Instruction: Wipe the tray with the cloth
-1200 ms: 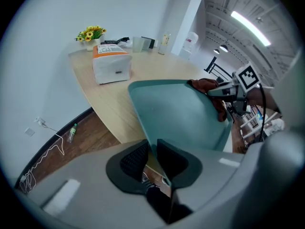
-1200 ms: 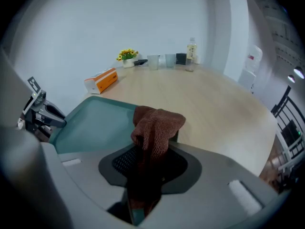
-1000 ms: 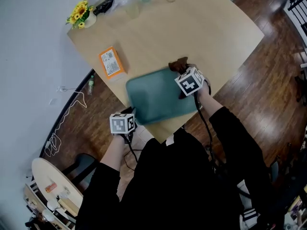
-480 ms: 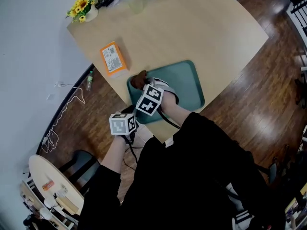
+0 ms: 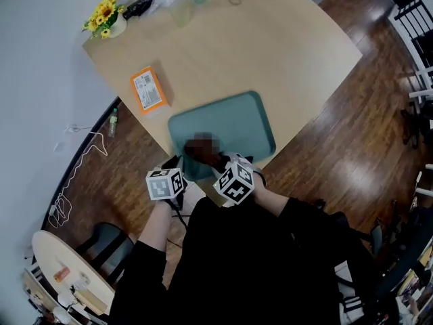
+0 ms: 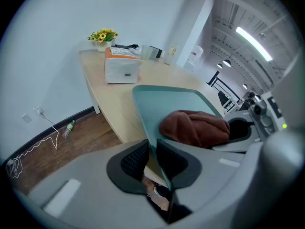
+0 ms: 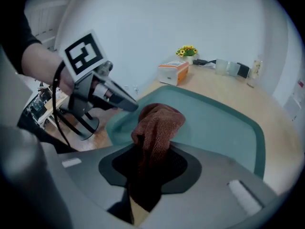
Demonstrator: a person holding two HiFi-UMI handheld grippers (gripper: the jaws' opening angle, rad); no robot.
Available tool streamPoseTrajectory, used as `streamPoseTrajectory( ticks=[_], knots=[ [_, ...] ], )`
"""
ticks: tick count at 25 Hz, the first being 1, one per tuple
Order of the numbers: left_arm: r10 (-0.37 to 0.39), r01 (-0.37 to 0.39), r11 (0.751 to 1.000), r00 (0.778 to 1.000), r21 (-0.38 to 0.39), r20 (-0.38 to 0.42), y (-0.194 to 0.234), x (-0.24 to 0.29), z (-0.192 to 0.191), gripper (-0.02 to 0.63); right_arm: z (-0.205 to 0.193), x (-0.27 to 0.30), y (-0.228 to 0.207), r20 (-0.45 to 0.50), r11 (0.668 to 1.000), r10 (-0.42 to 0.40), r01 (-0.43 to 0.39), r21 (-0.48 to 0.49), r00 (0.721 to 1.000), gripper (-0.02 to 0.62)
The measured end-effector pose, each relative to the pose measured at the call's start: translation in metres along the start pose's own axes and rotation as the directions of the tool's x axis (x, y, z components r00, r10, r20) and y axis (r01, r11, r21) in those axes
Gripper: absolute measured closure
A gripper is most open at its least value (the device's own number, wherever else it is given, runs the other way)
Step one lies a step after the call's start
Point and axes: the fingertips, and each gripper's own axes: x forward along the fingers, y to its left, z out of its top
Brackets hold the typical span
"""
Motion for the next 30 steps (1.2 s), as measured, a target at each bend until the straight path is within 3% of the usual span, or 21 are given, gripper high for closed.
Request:
streamPoseTrajectory(
  ticks=[2, 4, 8, 12, 16, 21, 26, 30],
  knots=[
    [-0.007, 0.007, 1.000, 1.000, 0.000, -0.004, -0.001, 0.000, 0.000, 0.569, -0.025, -0.020, -0.016, 0.000, 0.999, -0.046, 0.046, 0.004, 0.999, 0.480],
    [-0.012, 0.012, 1.000, 1.000, 0.005, -0.013, -0.002, 0.000, 0.000, 0.569, -0.047, -0.044, -0.059, 0.004, 0.988, -0.139, 0.138, 0.070, 0.990, 0.482],
    [-0.010, 0.010, 1.000, 1.000, 0.012, -0.023, -0.004, 0.000, 0.001, 0.569, -0.072, -0.107, -0.169, 0.039, 0.902, -0.319, 0.291, 0.320, 0.947, 0.482],
    [0.007, -0.007, 1.000, 1.000, 0.006, -0.018, -0.003, -0.001, 0.001, 0.569, -0.072, -0.135, -0.239, 0.051, 0.850, -0.397, 0.346, 0.398, 0.916, 0.482],
    [0.016, -0.015, 1.000, 1.000, 0.003, -0.022, -0.004, -0.002, 0.000, 0.569, -0.072, -0.131, -0.280, 0.014, 0.829, -0.433, 0.392, 0.400, 0.901, 0.482],
    [0.027, -0.027, 1.000, 0.999, -0.001, -0.022, -0.005, -0.003, 0.002, 0.571, -0.096, -0.100, -0.299, -0.082, 0.828, -0.402, 0.400, 0.393, 0.912, 0.482],
    [0.032, -0.032, 0.999, 0.999, -0.003, -0.017, -0.004, -0.002, 0.002, 0.572, -0.100, -0.095, -0.301, -0.027, 0.803, -0.416, 0.381, 0.457, 0.909, 0.480],
    [0.029, -0.029, 1.000, 0.999, -0.001, -0.024, -0.004, -0.001, 0.001, 0.572, -0.102, -0.093, -0.301, -0.036, 0.802, -0.410, 0.379, 0.463, 0.911, 0.480]
  ],
)
